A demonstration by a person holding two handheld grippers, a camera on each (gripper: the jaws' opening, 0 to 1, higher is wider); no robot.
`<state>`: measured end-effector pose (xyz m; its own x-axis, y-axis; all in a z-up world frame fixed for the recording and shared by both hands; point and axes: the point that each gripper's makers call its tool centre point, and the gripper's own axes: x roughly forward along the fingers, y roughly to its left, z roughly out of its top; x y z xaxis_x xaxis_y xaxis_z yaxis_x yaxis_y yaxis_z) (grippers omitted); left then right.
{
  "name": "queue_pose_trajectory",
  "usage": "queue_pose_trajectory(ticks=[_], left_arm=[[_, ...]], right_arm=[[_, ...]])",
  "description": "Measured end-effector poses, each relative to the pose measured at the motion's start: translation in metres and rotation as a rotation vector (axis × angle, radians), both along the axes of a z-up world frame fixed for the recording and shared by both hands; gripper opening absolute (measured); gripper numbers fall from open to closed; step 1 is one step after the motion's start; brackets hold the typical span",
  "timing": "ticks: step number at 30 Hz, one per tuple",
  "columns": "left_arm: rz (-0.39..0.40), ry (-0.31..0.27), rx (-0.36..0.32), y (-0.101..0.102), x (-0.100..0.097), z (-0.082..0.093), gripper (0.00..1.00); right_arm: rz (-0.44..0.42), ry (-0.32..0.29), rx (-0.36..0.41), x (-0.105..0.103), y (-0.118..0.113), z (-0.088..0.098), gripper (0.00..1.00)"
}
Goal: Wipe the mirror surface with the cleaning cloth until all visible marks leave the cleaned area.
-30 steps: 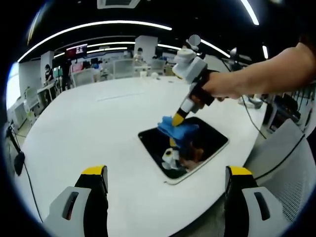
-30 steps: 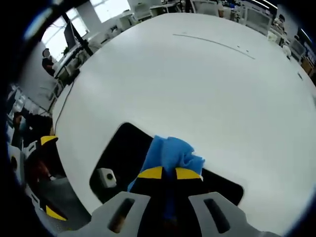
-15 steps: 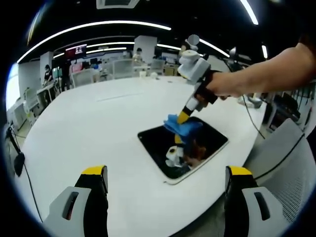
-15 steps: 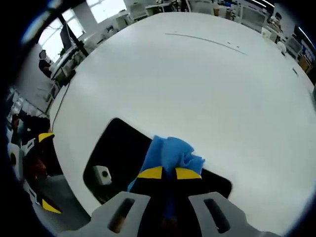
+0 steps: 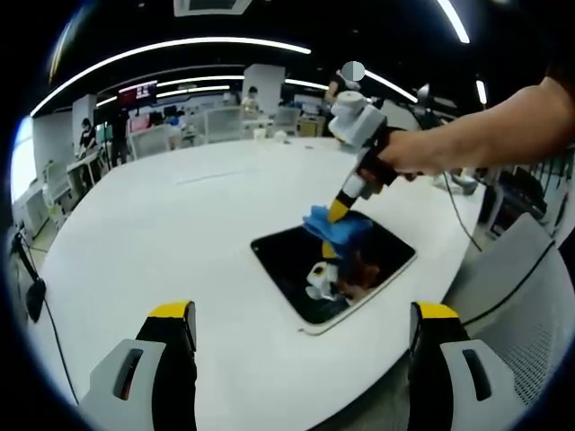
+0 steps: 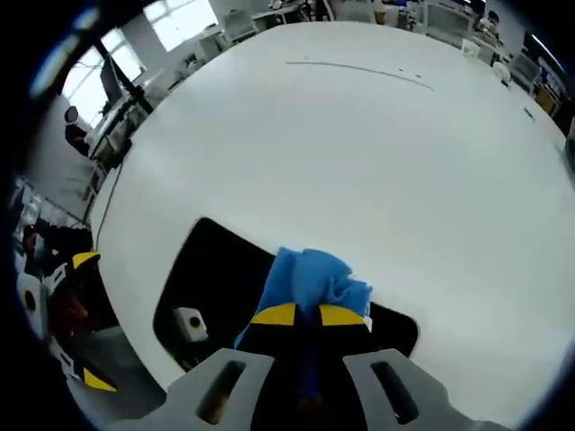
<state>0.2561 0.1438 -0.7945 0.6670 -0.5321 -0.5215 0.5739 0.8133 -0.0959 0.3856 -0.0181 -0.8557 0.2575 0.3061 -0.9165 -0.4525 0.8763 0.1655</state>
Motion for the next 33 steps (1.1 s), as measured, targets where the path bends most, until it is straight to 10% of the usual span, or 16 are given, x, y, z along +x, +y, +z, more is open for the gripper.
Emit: queue_pose_trajectory(ticks=[33], left_arm=[[0.013, -0.01, -0.002, 0.002, 0.002, 0.001, 0.99]], right_arm=[[0.017, -0.028, 0.015, -0.069, 0.0, 0.001, 0.02]])
